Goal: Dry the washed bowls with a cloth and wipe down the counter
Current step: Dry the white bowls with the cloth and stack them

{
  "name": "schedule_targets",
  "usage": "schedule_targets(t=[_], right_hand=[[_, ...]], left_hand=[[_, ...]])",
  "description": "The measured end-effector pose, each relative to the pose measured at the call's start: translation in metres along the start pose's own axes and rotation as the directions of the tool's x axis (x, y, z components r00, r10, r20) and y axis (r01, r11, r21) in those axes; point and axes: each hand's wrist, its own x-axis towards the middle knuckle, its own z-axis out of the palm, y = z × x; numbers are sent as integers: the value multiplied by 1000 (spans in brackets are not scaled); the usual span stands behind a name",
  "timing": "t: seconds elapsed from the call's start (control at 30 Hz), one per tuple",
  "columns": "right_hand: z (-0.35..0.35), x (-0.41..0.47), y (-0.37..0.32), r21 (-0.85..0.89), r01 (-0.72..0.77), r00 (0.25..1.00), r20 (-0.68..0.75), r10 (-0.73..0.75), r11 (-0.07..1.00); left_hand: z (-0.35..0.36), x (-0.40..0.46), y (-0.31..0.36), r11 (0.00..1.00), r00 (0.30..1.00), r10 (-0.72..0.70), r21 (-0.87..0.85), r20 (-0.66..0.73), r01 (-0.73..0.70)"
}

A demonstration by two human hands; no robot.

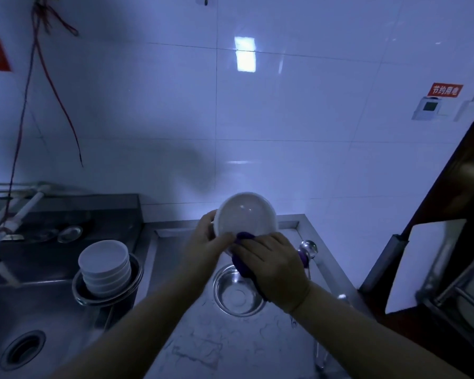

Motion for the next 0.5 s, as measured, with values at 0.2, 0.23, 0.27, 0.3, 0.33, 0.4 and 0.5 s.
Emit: schedule_targets(t=[0.2,0.23,0.27,0.3,0.33,0.4,0.5], right_hand=[[1,-6,-20,99,-121,992,46,117,988],[-1,-10,-15,102,-74,995,71,67,992],[-4,-14,-9,104,-15,995,100,4,994],[-6,-17,-1,109,51,989,133,-65,993],[-9,-20,7,114,119,978,158,-136,986],[-15,-24,25,134,236,942,214,-260,963],[-24,-25,43,123,345,886,285,-366,930]], left_hand=[[14,-10,-9,988,991,129,93,-29,-126],[12,-9,-8,982,990,139,131,-14,-136],[10,-8,-8,975,989,149,165,-2,-147],[8,-7,-8,966,987,158,205,11,-157],[5,-5,-7,957,987,154,244,36,-158],[-1,-1,-4,948,988,83,296,133,-120],[-7,4,1,950,956,-90,311,279,-1]])
